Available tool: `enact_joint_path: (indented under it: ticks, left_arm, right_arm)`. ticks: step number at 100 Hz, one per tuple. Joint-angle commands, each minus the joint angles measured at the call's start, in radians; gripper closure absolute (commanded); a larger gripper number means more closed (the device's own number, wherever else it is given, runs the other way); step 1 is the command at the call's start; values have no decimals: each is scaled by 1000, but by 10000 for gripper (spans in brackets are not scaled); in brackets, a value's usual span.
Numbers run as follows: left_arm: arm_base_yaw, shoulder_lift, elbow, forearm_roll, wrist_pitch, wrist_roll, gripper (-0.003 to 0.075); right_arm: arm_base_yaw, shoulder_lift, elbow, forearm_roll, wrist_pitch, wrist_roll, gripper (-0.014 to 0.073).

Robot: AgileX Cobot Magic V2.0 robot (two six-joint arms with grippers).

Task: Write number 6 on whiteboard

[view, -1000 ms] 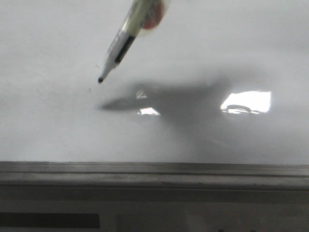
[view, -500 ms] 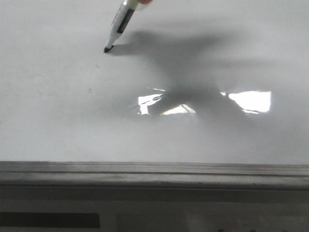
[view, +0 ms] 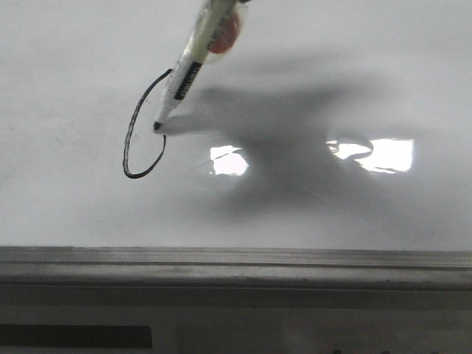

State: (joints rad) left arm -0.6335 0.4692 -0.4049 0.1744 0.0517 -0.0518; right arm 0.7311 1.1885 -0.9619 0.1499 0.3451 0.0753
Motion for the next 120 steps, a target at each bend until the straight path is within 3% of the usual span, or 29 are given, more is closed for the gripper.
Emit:
enact_joint_path:
  ticks: [1, 26, 58, 77, 95, 120]
  left_arm:
    - [2, 3, -28, -10, -82, -10, 447]
    - [-9, 46, -18, -10, -97, -10, 447]
    - [-202, 226, 26, -1, -231, -10, 447]
    - [-207, 259, 26, 33, -268, -10, 442]
    - [-207, 292, 26, 76, -268, -10, 379]
    - [-207, 330, 26, 83, -254, -10, 384]
  right_arm:
    - [21, 29, -64, -11, -49, -20, 664]
    - [69, -12, -85, -11, -49, -24, 664]
    - [121, -16, -83, -13, -23, -25, 664]
    - [125, -16, -83, -13, -23, -25, 664]
    - [159, -16, -83, -10, -26, -25, 664]
    - [171, -16, -83, 37, -28, -25, 664]
